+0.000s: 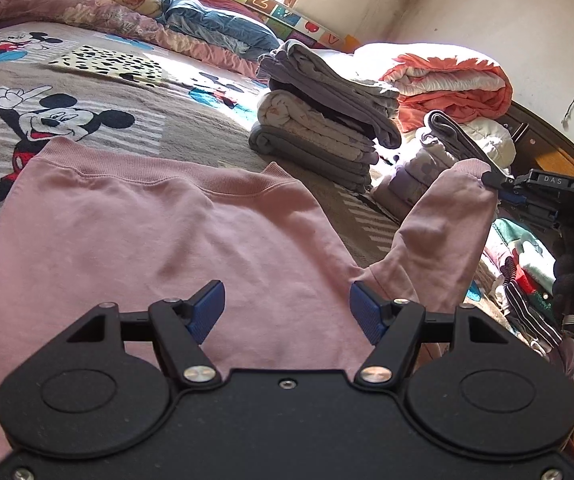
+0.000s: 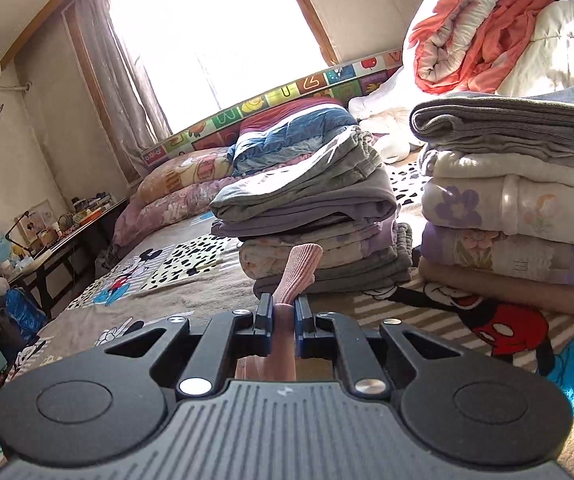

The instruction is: Fold clothes

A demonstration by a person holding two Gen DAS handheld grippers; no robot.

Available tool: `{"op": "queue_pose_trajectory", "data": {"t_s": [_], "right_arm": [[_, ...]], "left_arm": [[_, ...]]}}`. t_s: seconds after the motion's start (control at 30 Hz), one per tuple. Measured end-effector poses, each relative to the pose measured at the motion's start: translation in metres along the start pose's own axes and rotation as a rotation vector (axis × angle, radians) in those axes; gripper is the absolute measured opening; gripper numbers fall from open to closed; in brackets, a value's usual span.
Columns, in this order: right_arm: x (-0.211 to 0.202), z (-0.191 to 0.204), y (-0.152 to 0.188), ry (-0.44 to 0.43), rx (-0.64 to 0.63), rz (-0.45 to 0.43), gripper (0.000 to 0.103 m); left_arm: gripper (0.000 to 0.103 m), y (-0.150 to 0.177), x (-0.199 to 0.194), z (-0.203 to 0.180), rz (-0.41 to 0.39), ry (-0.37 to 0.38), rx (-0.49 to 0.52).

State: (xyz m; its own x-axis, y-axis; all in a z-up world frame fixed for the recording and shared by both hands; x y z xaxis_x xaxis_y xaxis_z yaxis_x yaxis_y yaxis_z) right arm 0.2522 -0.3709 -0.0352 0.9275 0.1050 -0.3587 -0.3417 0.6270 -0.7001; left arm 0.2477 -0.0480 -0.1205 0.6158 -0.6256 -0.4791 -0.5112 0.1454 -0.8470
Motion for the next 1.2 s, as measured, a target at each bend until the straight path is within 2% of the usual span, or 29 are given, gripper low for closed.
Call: {"op": "queue_pose_trajectory", "data": {"t_s": [0.17, 0.4, 0.5, 0.63, 0.77, 0.93, 1.0, 1.13, 1.2], "right_arm": [[-0.023, -0.032, -0.001, 0.048, 0.076, -0.035, 0.012], [-0.04, -0.071, 0.007, 0.112, 0.171, -0.048, 0.012], [-0.04, -0.089, 0.01, 0.147, 0.219, -0.032, 0.012], [-0.031, -0.112, 0.011, 0.192, 0.289, 0.011, 0.012], [-0.018, -0.125, 0.012, 0.224, 0.301, 0.052, 0.012], [0.002, -0.139, 0.016, 0.26, 0.302, 0.114, 0.012], [0.008, -0.144, 0.018, 0.272, 0.304, 0.131, 0.012], [0.022, -0.156, 0.022, 0.264, 0.324, 0.165, 0.012], [0.027, -0.16, 0.025, 0.258, 0.329, 0.18, 0.012]], "left_arm": [[0.068, 0.002, -0.003, -0.033, -0.005, 0.056, 0.156], [0.068, 0.023, -0.005, -0.102, 0.013, 0.195, 0.47], [0.068, 0.039, 0.0, -0.13, 0.025, 0.209, 0.601], [0.068, 0.053, 0.01, -0.151, 0.023, 0.134, 0.762], [0.061, 0.062, 0.018, -0.164, 0.008, 0.034, 0.927], [0.053, 0.082, 0.033, -0.177, 0.048, -0.091, 1.143], [0.051, 0.088, 0.04, -0.181, 0.064, -0.126, 1.197], [0.044, 0.095, 0.053, -0.188, 0.081, -0.187, 1.243], [0.033, 0.097, 0.057, -0.192, 0.102, -0.204, 1.239]]}}
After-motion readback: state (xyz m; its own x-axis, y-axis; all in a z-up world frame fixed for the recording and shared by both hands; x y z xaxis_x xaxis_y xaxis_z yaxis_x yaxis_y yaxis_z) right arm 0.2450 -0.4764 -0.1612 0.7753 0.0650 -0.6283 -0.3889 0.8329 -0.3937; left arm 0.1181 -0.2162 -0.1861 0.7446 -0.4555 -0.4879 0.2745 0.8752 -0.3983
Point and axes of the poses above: each gripper's, at about its wrist camera, not at the fingertips, and x roughly the way its jaws point, z to its left, y to its underside, the point moved 7 cm from there along x, roughly the way its jaws point, and after that the axes turned 15 degrees about x, right-handed, at the moved point
